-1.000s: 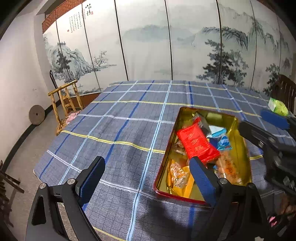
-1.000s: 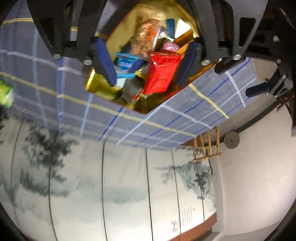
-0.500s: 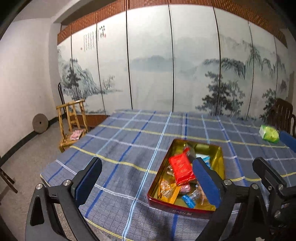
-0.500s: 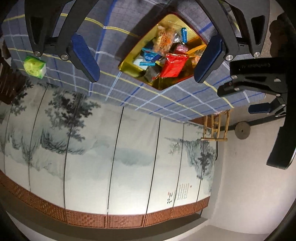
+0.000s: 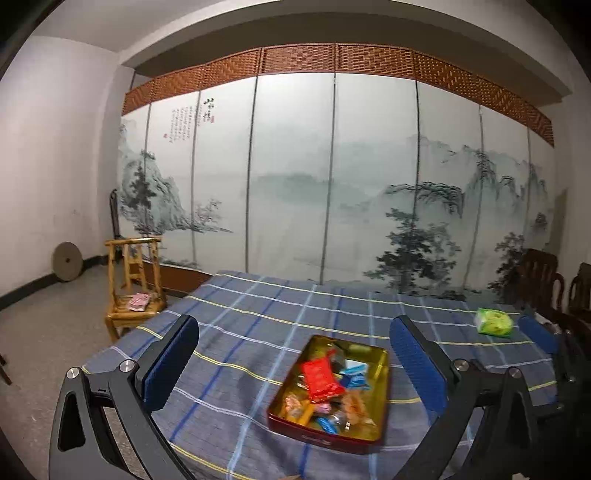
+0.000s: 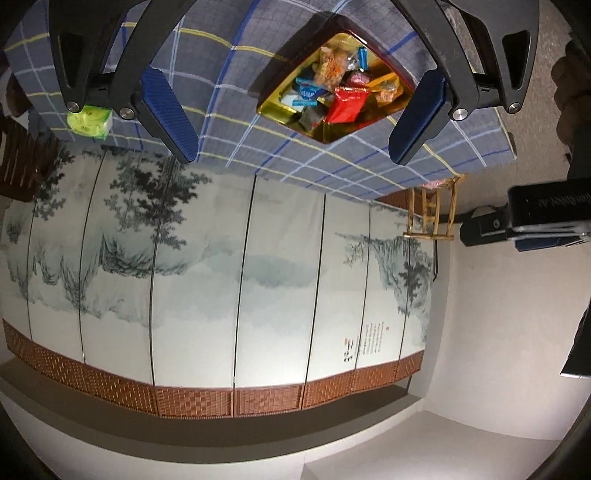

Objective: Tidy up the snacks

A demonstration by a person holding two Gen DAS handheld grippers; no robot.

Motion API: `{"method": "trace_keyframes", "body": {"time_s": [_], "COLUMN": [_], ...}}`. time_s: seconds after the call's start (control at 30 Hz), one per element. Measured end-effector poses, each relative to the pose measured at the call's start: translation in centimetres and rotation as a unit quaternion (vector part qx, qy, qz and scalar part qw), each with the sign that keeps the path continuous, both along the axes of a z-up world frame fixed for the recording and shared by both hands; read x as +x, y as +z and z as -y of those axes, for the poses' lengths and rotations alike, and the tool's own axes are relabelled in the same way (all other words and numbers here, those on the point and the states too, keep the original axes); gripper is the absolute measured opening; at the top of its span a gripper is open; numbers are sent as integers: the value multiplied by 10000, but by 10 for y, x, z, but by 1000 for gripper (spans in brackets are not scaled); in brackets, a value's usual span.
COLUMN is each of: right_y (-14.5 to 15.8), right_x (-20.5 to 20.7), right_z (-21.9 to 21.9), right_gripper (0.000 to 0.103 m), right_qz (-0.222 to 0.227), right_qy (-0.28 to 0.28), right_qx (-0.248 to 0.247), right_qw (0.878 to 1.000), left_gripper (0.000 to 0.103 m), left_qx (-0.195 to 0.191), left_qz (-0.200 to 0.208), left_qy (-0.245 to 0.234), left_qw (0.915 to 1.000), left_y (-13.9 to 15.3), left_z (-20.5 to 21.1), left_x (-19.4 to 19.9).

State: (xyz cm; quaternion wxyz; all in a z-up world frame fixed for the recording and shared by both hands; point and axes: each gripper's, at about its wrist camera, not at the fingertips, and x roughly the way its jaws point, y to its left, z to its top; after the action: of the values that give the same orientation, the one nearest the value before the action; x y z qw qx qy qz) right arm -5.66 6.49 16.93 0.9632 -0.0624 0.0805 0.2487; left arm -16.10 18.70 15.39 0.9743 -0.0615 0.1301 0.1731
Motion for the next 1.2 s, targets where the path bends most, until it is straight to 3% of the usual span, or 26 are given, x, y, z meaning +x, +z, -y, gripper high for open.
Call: {"method": "trace_keyframes", "body": {"time_s": [0.4,1.2], "right_y": [8,0], "right_x": [-10,-9], "right_z": [14,3], "right_gripper": [103,103], "right_qz": [23,-224], "right_qy": [-25,-15], "right_qx": [135,-16], "right_qw": [9999,9997], "left_gripper": [103,103], "left_qx": [105,-75], "left_qz": [86,-461], "left_qy": [-54,319], "left_qw": [9999,9984], "left_y": [7,-28], "left_z": [13,4], "left_x": [-6,7]}}
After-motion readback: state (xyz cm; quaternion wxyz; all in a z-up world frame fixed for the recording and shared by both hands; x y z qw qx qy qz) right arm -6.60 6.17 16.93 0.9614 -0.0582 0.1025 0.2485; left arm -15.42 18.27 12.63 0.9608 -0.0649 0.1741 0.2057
